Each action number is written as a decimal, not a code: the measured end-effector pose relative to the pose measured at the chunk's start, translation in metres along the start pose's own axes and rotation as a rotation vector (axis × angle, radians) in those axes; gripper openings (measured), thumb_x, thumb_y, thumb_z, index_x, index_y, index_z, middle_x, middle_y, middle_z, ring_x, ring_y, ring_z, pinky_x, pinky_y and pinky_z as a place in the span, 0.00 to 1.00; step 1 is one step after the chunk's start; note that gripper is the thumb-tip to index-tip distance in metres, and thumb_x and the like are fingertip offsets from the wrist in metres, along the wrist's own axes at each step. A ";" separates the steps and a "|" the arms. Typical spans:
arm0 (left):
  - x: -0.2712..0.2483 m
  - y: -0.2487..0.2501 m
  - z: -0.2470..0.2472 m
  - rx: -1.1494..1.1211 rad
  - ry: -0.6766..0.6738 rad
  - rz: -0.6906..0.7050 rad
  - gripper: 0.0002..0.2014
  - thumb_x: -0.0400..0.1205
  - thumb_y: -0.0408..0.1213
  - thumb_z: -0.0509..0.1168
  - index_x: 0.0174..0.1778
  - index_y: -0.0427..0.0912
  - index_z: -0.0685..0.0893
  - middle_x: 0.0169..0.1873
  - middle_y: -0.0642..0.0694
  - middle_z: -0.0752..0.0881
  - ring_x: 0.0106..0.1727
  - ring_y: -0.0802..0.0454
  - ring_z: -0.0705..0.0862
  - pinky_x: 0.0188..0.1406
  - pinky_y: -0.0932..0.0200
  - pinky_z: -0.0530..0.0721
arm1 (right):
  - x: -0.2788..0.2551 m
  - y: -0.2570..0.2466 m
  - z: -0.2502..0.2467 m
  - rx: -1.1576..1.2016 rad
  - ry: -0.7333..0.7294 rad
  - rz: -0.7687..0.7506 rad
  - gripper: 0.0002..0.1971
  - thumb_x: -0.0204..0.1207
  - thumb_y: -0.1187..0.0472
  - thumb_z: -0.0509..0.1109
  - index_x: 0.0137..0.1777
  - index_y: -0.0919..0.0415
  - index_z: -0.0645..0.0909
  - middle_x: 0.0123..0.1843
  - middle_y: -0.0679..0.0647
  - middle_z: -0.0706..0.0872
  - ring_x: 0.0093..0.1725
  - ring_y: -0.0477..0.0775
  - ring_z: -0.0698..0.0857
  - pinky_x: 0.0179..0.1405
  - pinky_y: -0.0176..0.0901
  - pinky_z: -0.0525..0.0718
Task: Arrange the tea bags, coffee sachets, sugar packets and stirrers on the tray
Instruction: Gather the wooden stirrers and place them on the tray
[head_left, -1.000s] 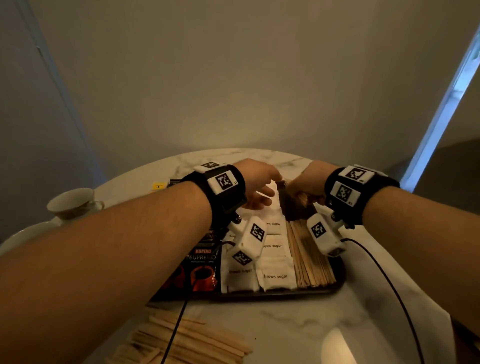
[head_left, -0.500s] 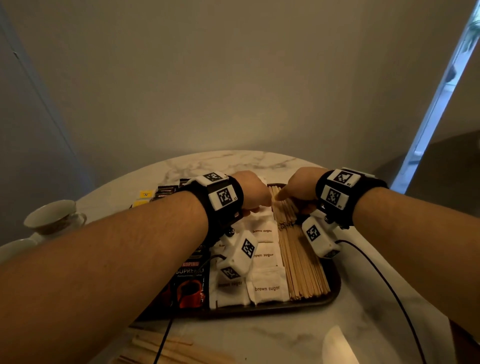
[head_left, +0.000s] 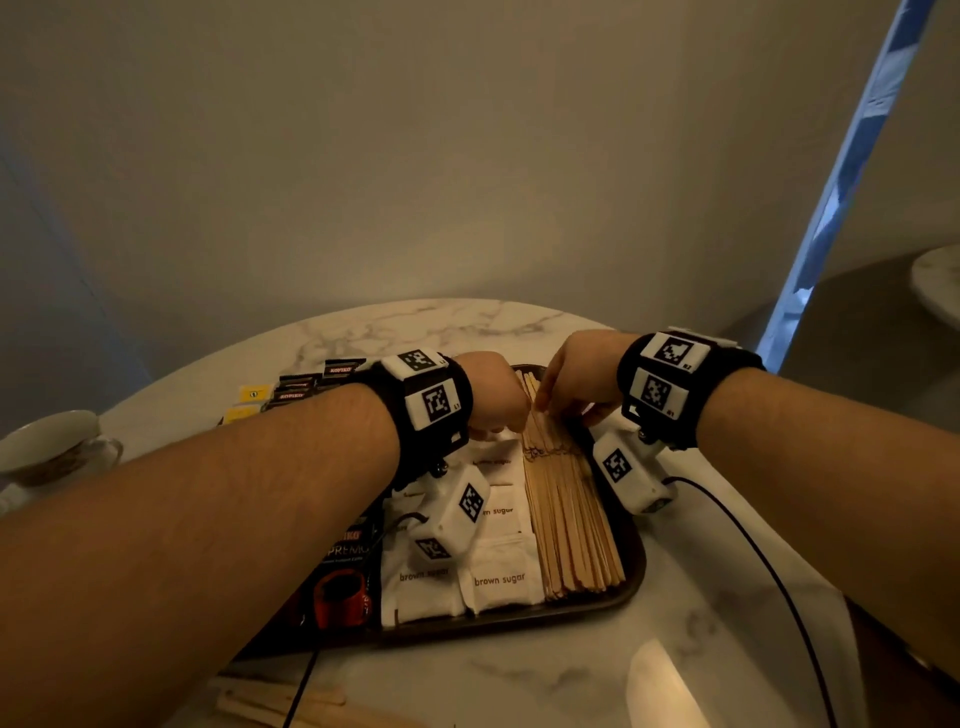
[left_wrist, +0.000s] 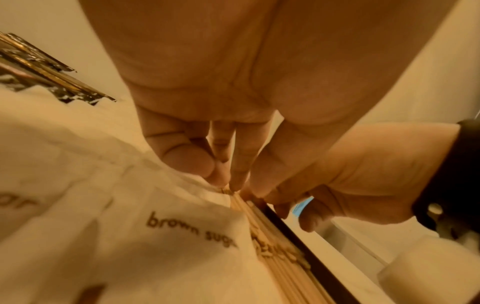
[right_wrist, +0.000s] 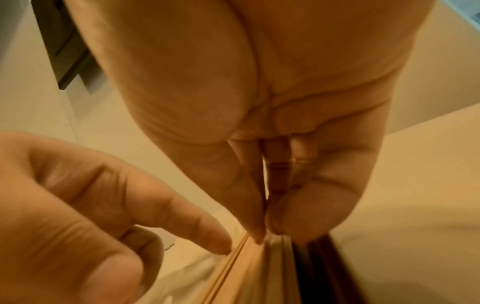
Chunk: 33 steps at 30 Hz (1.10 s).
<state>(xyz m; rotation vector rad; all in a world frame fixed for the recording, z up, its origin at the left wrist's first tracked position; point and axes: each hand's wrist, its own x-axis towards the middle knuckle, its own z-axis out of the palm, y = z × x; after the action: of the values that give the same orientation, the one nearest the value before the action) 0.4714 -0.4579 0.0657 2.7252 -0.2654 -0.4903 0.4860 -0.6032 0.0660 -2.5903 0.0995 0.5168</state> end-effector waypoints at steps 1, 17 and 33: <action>0.000 -0.001 0.000 0.000 0.009 -0.002 0.15 0.84 0.38 0.71 0.66 0.44 0.89 0.58 0.44 0.91 0.59 0.47 0.90 0.62 0.49 0.91 | 0.001 0.001 -0.001 -0.006 0.011 0.002 0.12 0.81 0.63 0.75 0.63 0.61 0.89 0.57 0.58 0.92 0.56 0.56 0.92 0.58 0.52 0.92; 0.002 -0.002 0.005 0.074 0.041 0.066 0.15 0.85 0.35 0.66 0.67 0.41 0.89 0.61 0.42 0.91 0.56 0.49 0.89 0.49 0.60 0.88 | -0.010 -0.005 0.001 -0.276 0.019 -0.126 0.18 0.80 0.59 0.75 0.71 0.52 0.86 0.66 0.52 0.87 0.63 0.53 0.87 0.64 0.47 0.88; -0.002 0.002 0.006 0.086 0.029 0.044 0.22 0.80 0.40 0.76 0.72 0.44 0.86 0.65 0.44 0.88 0.64 0.46 0.87 0.66 0.48 0.88 | -0.019 0.006 -0.006 -0.609 -0.089 -0.164 0.36 0.74 0.56 0.81 0.81 0.44 0.73 0.78 0.51 0.76 0.72 0.56 0.77 0.65 0.47 0.79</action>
<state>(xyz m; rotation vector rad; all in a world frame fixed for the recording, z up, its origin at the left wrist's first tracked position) 0.4675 -0.4616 0.0621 2.8003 -0.3455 -0.4358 0.4693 -0.6117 0.0756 -3.1151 -0.3514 0.6819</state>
